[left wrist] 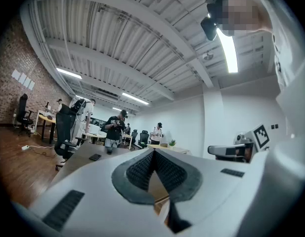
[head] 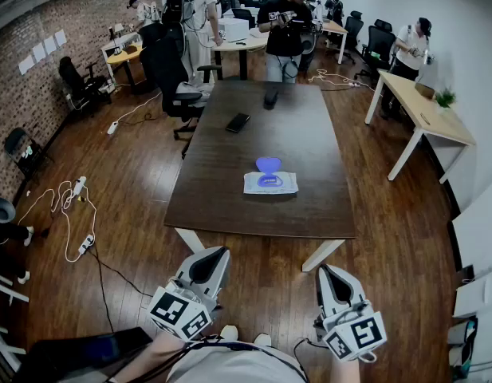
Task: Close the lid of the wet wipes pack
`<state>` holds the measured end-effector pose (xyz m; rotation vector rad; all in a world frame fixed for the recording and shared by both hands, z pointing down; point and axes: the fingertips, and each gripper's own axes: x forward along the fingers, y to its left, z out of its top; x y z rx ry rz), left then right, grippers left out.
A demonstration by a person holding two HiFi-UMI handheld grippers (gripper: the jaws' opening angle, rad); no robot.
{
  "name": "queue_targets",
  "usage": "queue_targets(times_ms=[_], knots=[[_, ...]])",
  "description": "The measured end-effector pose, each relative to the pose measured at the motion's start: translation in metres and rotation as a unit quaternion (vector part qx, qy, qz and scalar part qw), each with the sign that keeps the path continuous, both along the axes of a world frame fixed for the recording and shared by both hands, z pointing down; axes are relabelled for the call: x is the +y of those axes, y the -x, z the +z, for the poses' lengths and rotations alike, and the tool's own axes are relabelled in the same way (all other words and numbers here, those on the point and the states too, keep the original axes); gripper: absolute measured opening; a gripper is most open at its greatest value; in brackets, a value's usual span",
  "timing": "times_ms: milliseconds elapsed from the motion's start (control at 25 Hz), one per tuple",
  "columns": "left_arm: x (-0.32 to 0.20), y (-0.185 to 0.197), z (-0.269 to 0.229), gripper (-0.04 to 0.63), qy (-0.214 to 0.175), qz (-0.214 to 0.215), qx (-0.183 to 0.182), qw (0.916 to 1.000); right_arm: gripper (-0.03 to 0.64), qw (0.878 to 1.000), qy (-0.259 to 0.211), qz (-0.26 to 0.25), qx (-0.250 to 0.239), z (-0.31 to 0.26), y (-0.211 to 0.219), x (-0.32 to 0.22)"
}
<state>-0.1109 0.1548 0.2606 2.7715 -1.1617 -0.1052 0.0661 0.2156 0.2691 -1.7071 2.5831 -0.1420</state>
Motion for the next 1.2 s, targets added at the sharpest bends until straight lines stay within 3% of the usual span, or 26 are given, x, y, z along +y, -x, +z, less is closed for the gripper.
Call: queue_targets(times_ms=[640,1200], knots=[[0.025,-0.040,0.000,0.000,0.003,-0.005,-0.005,1.0000,0.005,1.000,0.007,-0.017,-0.005,0.008,-0.035,0.022],[0.042,-0.051,0.010,0.000,0.017,-0.028,-0.020,0.9993,0.005,0.999,0.021,-0.029,-0.014,0.023,-0.057,0.043]])
